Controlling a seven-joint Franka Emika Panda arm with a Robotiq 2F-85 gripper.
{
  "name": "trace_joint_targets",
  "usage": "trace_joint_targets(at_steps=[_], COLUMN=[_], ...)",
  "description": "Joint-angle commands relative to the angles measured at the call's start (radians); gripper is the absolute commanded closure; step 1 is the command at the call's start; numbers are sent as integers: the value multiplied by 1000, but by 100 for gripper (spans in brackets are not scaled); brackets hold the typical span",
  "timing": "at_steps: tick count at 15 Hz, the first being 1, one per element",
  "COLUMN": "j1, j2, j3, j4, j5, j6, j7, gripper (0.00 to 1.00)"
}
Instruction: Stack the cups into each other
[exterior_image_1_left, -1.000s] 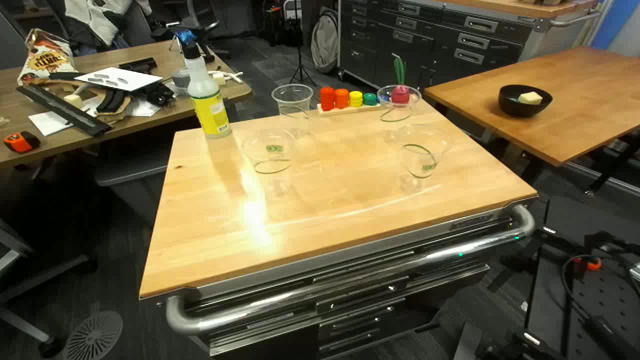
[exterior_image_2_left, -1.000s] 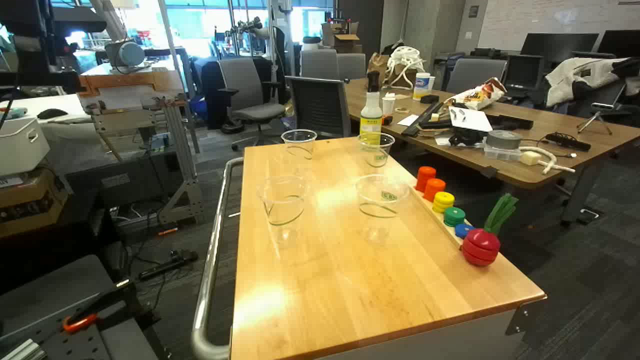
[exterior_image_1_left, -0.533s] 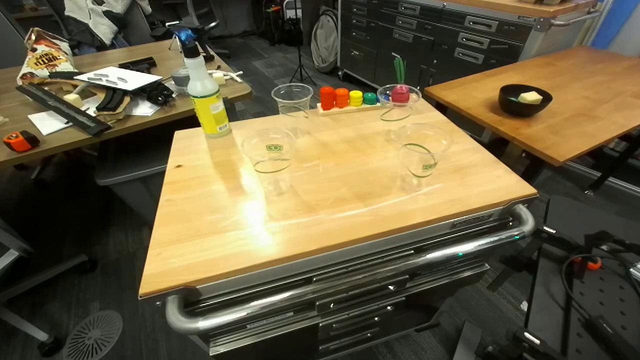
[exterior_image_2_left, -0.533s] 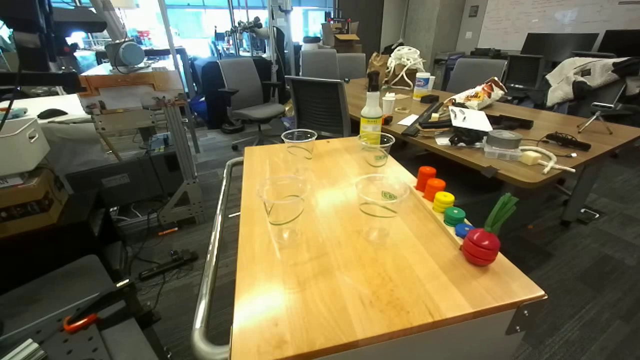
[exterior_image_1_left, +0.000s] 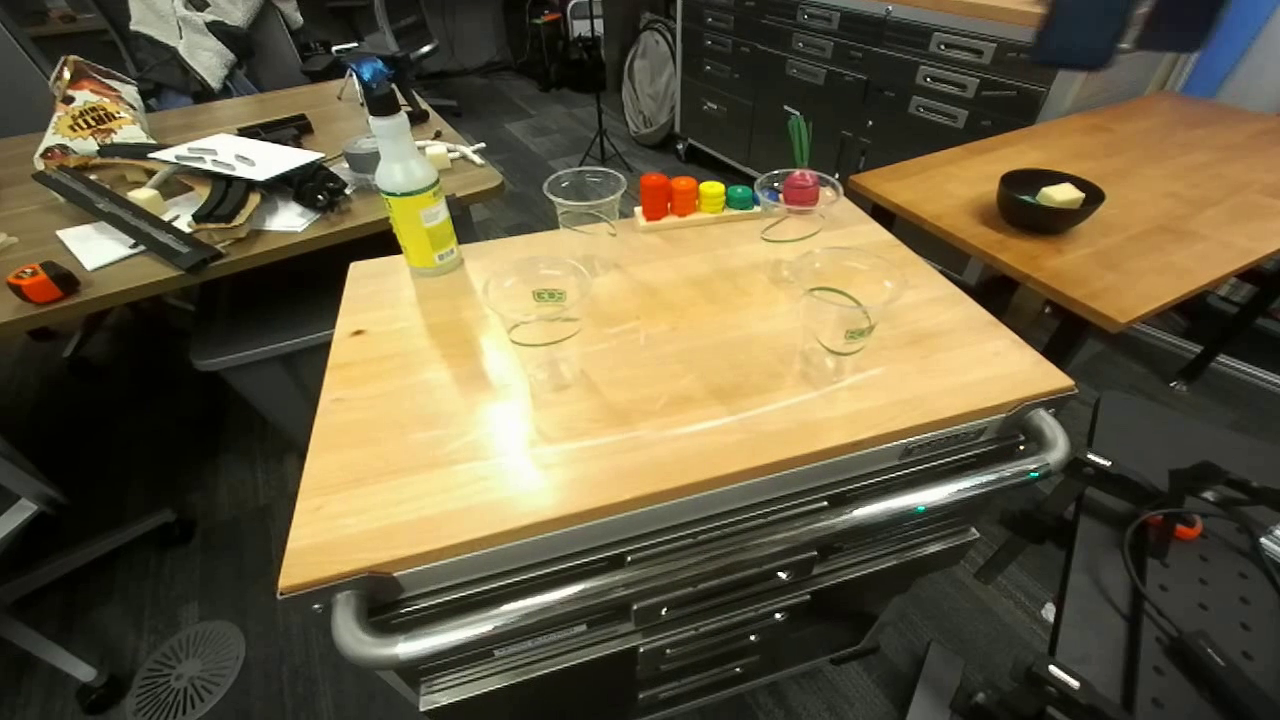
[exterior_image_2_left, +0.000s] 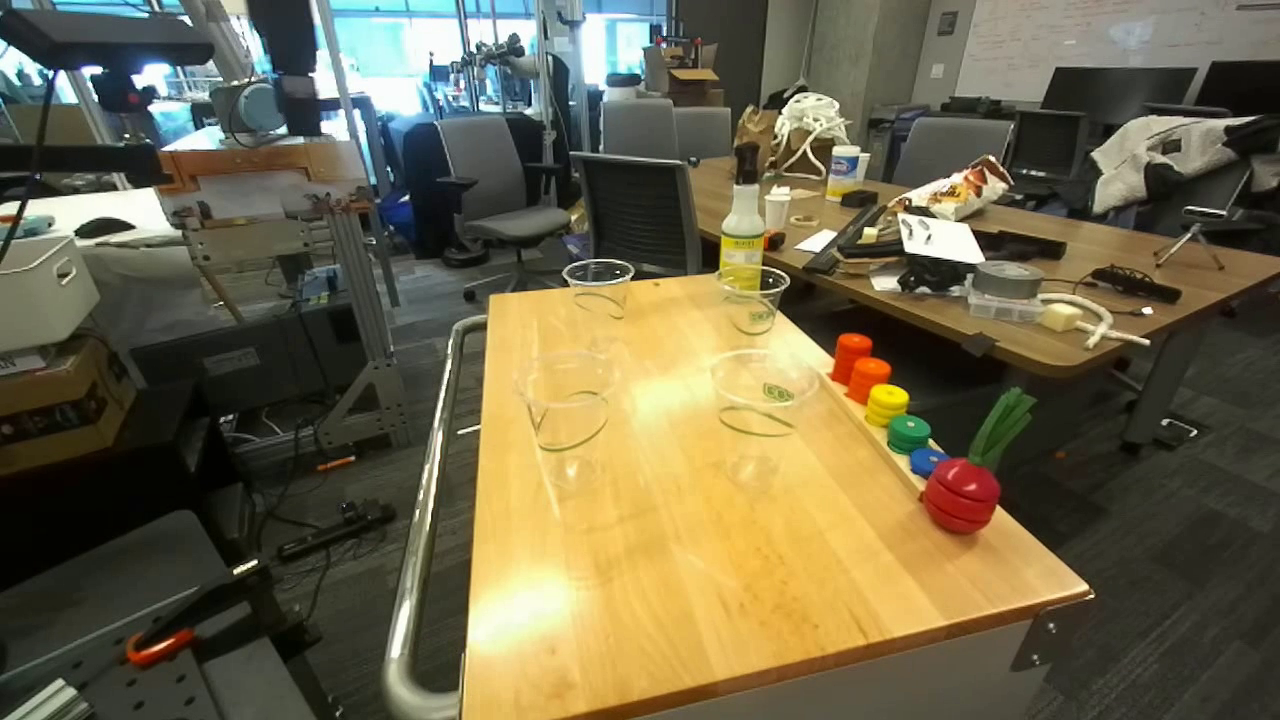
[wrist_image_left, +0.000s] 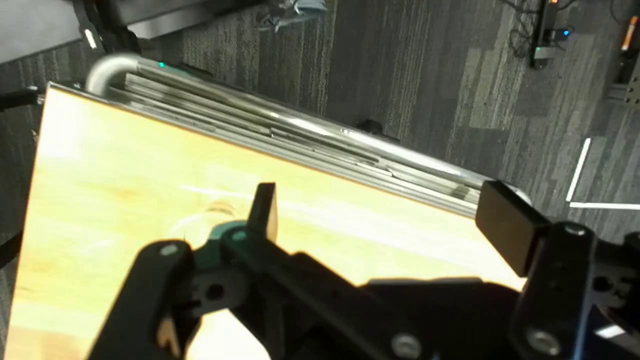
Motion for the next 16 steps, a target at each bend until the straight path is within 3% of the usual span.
trace_joint_targets(at_steps=[1, 9, 13, 16], j1=[-21, 33, 86, 117], j2=[258, 750, 911, 990], j3=[-2, -37, -92, -140], j4=[212, 574, 670, 721], j5=[-46, -113, -185, -224], j6=[66, 155, 260, 273], j7=[19, 97, 152, 183], gripper=[0, 0, 0, 0])
